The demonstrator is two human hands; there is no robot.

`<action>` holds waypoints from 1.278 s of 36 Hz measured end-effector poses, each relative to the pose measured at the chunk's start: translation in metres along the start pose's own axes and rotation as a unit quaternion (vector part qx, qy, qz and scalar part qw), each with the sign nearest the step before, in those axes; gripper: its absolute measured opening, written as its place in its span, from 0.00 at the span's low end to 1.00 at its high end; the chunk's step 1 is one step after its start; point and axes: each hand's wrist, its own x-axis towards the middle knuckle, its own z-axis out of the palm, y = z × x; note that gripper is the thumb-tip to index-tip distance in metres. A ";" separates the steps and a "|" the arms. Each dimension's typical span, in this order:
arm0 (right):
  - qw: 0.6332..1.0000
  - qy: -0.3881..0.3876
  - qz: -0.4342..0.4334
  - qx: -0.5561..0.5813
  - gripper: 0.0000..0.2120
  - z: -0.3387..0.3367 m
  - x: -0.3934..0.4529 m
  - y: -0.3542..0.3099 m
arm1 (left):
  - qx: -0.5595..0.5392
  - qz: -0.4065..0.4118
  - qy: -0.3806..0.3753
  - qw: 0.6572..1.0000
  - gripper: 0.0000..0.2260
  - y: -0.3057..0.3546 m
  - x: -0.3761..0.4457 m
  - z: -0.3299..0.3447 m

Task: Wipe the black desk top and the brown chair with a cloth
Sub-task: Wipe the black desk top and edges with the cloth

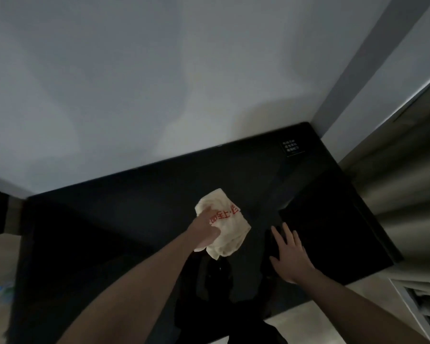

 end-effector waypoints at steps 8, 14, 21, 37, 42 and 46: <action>0.994 0.066 -0.080 0.035 0.43 0.003 0.021 -0.128 | 0.168 -0.008 0.099 0.981 0.31 -0.107 -0.042 -0.048; 0.996 -0.010 -0.086 0.038 0.43 0.026 0.045 -0.194 | 0.250 -0.048 0.073 0.964 0.35 -0.165 -0.065 -0.063; 0.996 0.001 -0.082 -0.024 0.51 0.029 0.058 -0.164 | 0.288 -0.064 0.045 0.954 0.41 -0.157 -0.046 -0.047; 0.996 0.059 0.021 0.065 0.43 -0.076 0.140 0.050 | 0.273 -0.094 -0.001 0.957 0.61 -0.035 0.055 0.001; 0.992 0.075 0.078 0.068 0.40 -0.108 0.185 0.114 | 0.264 -0.095 0.014 0.960 0.63 -0.039 0.059 0.002; 0.991 0.068 0.109 0.050 0.35 -0.137 0.213 0.125 | 0.256 -0.095 0.026 0.962 0.64 -0.041 0.062 0.003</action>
